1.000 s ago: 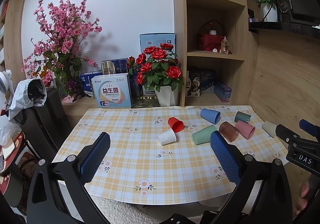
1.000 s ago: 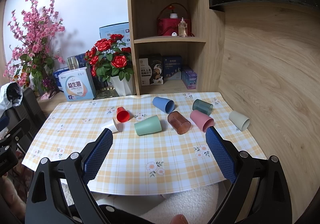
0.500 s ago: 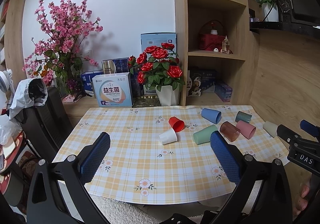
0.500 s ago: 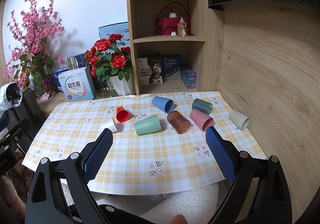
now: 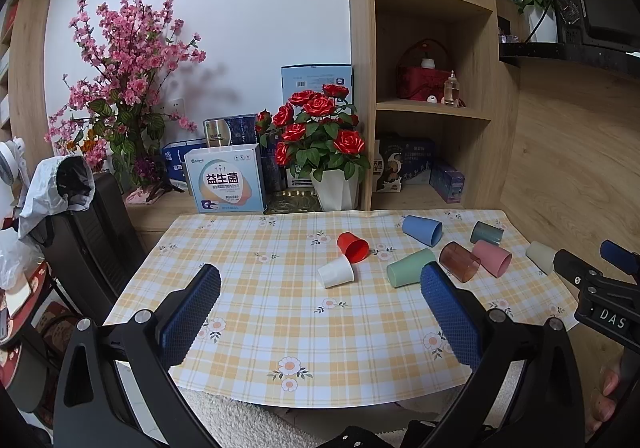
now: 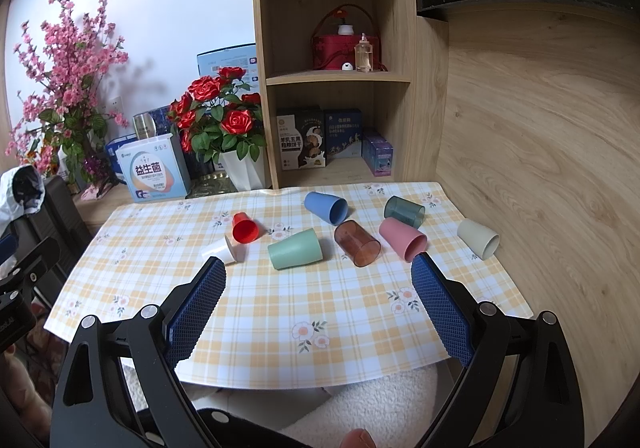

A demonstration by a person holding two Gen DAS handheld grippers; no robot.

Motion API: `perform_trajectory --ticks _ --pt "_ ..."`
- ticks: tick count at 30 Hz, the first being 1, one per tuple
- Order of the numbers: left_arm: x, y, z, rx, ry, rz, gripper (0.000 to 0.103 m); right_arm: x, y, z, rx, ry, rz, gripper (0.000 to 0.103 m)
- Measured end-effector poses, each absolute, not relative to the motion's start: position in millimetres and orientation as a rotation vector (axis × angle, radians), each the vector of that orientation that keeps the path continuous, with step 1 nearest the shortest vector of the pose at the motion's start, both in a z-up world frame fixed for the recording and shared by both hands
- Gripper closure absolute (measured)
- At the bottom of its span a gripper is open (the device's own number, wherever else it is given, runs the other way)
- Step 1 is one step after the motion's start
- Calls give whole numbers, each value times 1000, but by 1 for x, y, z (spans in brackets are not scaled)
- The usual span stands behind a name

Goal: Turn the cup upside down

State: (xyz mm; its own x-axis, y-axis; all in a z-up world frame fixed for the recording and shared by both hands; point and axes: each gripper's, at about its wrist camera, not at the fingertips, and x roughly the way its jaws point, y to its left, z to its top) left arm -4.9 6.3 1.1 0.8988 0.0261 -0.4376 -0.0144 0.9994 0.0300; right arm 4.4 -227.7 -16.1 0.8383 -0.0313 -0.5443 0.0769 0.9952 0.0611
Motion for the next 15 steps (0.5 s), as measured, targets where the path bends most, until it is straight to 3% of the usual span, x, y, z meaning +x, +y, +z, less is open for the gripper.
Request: perform_trajectory --ticks 15 --pt "-2 7 -4 25 459 23 5 4 -228 -17 83 577 -57 12"
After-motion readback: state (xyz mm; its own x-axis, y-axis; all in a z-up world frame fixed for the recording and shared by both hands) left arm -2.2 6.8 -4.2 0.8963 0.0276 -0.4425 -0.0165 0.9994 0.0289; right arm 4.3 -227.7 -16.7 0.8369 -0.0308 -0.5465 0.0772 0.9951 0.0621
